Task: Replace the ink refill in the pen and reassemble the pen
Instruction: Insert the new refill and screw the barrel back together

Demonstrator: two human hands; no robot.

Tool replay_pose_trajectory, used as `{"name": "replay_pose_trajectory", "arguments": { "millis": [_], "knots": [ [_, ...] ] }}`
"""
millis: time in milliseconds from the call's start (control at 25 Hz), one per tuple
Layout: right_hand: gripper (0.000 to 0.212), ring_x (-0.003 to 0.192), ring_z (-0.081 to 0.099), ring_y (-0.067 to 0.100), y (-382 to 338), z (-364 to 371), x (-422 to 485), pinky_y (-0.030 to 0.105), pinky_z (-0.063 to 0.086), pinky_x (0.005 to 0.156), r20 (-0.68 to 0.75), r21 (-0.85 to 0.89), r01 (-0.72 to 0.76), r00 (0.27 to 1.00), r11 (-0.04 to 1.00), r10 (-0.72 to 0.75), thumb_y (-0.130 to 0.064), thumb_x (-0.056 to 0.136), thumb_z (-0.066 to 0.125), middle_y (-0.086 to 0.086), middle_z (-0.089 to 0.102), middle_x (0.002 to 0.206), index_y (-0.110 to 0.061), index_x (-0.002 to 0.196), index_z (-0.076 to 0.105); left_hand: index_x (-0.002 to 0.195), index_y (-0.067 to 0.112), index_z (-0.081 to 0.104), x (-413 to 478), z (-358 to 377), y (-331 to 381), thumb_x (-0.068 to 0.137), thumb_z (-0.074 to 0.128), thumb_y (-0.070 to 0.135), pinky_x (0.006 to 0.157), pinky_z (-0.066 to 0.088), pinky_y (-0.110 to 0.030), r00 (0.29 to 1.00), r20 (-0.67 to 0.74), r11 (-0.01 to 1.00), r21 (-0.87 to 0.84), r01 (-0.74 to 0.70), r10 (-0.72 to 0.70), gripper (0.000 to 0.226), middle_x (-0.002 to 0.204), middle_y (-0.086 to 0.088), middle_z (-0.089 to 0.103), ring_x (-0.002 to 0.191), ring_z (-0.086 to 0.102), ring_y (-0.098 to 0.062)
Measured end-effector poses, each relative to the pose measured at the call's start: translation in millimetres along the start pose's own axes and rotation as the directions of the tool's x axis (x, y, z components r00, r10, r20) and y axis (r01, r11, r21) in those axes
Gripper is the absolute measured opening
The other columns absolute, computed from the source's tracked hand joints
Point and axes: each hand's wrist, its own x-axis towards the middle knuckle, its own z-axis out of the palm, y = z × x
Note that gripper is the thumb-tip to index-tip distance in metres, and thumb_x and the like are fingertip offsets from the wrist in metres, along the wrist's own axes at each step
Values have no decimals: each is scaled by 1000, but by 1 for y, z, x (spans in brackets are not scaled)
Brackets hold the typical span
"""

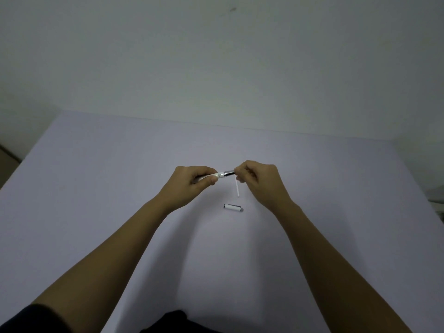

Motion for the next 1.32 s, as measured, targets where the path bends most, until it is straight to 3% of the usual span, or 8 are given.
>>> {"name": "replay_pose_trajectory", "arguments": {
  "millis": [200,440,560,720,880,1000,1200,1320],
  "knots": [
    [20,77,60,-3,0,-1,-3,5,48,73,14,-8,126,992,992,-126,-14,81,68,-9,62,86,-12,101,64,95,25,70,-2,0,5,90,57,28,59,39,-25,1000,-7,1000,7,-1,1,14,75,4,69,61,50,-11],
    [26,80,61,-2,0,-8,-3,7,48,78,7,13,132,991,991,-132,-15,82,66,-8,63,92,-15,108,62,95,27,69,-2,0,13,91,55,26,53,35,-12,1000,-1,1000,1,0,0,14,64,29,64,55,47,-4],
    [10,72,59,0,-1,-11,-1,8,44,66,-32,-13,149,988,989,-149,-17,84,64,-4,66,80,-14,93,67,97,27,69,-3,0,15,91,54,24,58,38,-22,1000,19,1000,-11,-11,11,16,75,12,71,61,51,-19],
    [32,86,62,3,-2,-15,-1,11,48,83,20,-14,201,979,980,-201,-14,78,71,-5,65,95,-15,108,60,103,22,68,-4,1,17,92,52,18,60,41,-31,999,29,1000,-17,-22,23,20,84,1,72,70,55,-32],
    [7,74,59,11,-1,-15,2,6,42,69,36,-79,211,977,974,-208,-14,85,63,-1,67,77,-12,90,67,101,23,69,-3,0,16,91,53,18,57,38,-28,999,36,1000,-3,-29,29,19,80,-6,71,58,46,-13],
    [20,83,61,7,-2,-17,0,6,43,77,56,-71,228,973,971,-224,-16,79,70,-7,65,85,-14,98,65,100,23,69,-2,-1,17,91,54,19,52,33,-16,999,24,1000,14,-23,23,18,69,6,66,52,43,-7],
    [17,69,60,18,0,-17,1,31,48,67,62,-143,197,980,970,-190,-26,86,59,6,69,76,-11,85,67,100,21,70,-3,-1,20,91,55,19,50,33,-15,999,27,998,46,-46,45,18,69,5,64,51,45,-6],
    [25,82,61,10,-2,-17,-1,22,48,78,85,-108,217,974,970,-209,-26,79,69,-1,68,89,-15,101,64,99,19,71,-4,-1,22,91,55,17,48,32,-12,999,12,998,49,-43,42,18,56,16,57,49,45,-4]
  ]
}}
